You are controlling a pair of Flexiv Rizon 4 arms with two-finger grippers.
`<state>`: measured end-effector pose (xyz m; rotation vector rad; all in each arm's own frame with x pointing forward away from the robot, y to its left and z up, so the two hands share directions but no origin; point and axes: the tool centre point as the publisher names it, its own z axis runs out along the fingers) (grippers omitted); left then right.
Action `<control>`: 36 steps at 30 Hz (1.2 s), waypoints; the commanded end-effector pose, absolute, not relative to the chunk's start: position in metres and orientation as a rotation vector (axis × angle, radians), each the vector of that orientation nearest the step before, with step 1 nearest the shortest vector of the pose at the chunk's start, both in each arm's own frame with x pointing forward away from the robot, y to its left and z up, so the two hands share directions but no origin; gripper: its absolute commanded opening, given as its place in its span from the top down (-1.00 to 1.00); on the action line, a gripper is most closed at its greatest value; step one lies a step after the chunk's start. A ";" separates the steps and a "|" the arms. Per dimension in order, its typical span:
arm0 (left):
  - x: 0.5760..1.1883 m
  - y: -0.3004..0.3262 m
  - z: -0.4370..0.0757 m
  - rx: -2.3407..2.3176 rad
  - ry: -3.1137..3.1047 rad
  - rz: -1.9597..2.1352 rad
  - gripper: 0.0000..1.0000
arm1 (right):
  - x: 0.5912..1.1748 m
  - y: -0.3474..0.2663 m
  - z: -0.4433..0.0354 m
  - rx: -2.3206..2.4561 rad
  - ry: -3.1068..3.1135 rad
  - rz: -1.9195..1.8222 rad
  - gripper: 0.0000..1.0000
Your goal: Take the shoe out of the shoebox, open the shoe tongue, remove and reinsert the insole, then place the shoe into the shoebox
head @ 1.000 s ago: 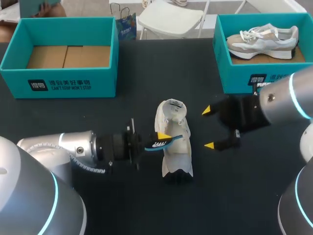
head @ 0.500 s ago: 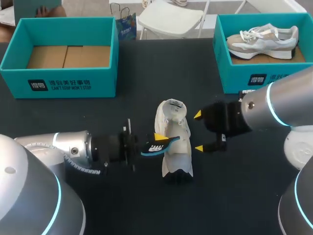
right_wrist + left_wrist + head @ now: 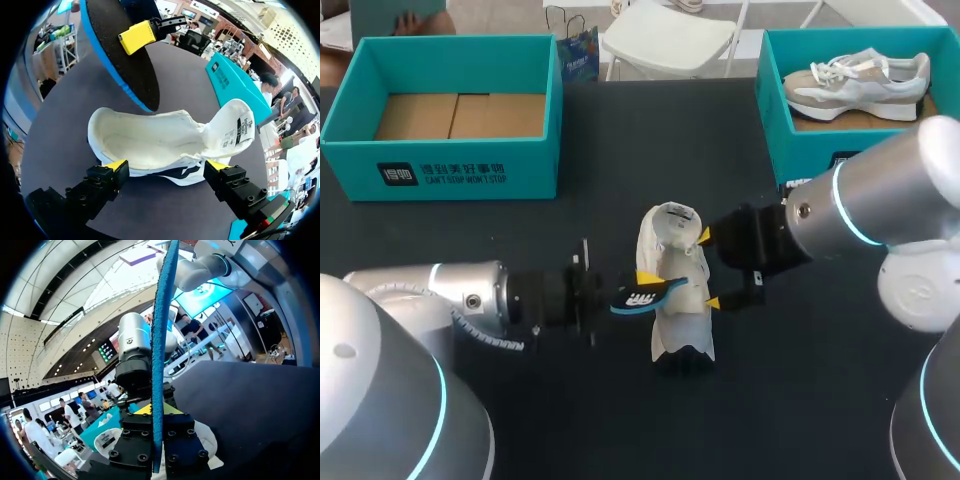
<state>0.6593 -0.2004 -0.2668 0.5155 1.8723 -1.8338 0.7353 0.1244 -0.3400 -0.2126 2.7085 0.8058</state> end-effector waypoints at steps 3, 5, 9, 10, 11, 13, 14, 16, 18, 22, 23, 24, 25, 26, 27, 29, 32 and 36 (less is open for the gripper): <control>0.666 -0.208 -0.272 0.529 1.887 -1.837 1.00 | 0.733 0.122 -0.336 -0.212 2.710 0.801 -1.00; 0.667 -0.211 -0.277 0.534 1.900 -1.829 1.00 | 0.733 0.122 -0.336 -0.212 2.710 0.801 -1.00; 0.671 -0.217 -0.284 0.545 1.914 -1.821 1.00 | 0.733 0.122 -0.336 -0.212 2.710 0.801 -1.00; 0.672 -0.218 -0.285 0.551 1.914 -1.827 1.00 | 0.733 0.122 -0.336 -0.212 2.710 0.801 -1.00; 0.673 -0.221 -0.288 0.551 1.915 -1.830 1.00 | 0.733 0.122 -0.336 -0.212 2.710 0.801 -1.00; 0.674 -0.223 -0.289 0.554 1.921 -1.828 1.00 | 0.733 0.122 -0.336 -0.212 2.710 0.801 -1.00; 0.674 -0.224 -0.290 0.554 1.921 -1.829 1.00 | 0.733 0.122 -0.336 -0.212 2.710 0.801 -1.00; 0.674 -0.226 -0.292 0.556 1.920 -1.830 1.00 | 0.733 0.122 -0.336 -0.212 2.710 0.801 -1.00; 0.674 -0.227 -0.294 0.552 1.918 -1.837 1.00 | 0.733 0.122 -0.336 -0.212 2.710 0.801 -1.00; 0.669 -0.228 -0.290 0.540 1.905 -1.861 1.00 | 0.733 0.122 -0.336 -0.212 2.710 0.801 -1.00; 0.668 -0.228 -0.288 0.544 1.898 -1.866 1.00 | 0.733 0.122 -0.336 -0.212 2.710 0.801 -1.00; 0.665 -0.227 -0.285 0.548 1.896 -1.865 1.00 | 0.733 0.122 -0.336 -0.212 2.710 0.801 -1.00; 0.664 -0.226 -0.282 0.553 1.889 -1.863 1.00 | 0.733 0.122 -0.336 -0.212 2.710 0.801 -1.00; 0.663 -0.225 -0.279 0.554 1.885 -1.864 1.00 | 0.733 0.122 -0.336 -0.212 2.710 0.801 -1.00; 0.662 -0.224 -0.276 0.549 1.887 -1.860 1.00 | 0.733 0.122 -0.336 -0.212 2.710 0.801 -1.00; 0.660 -0.222 -0.272 0.548 1.893 -1.853 1.00 | 0.733 0.122 -0.336 -0.212 2.710 0.801 -1.00; 0.655 -0.222 -0.267 0.554 1.888 -1.858 1.00 | 0.733 0.122 -0.336 -0.212 2.710 0.801 -1.00; 0.655 -0.228 -0.270 0.555 1.883 -1.875 1.00 | 0.733 0.122 -0.336 -0.212 2.710 0.801 -1.00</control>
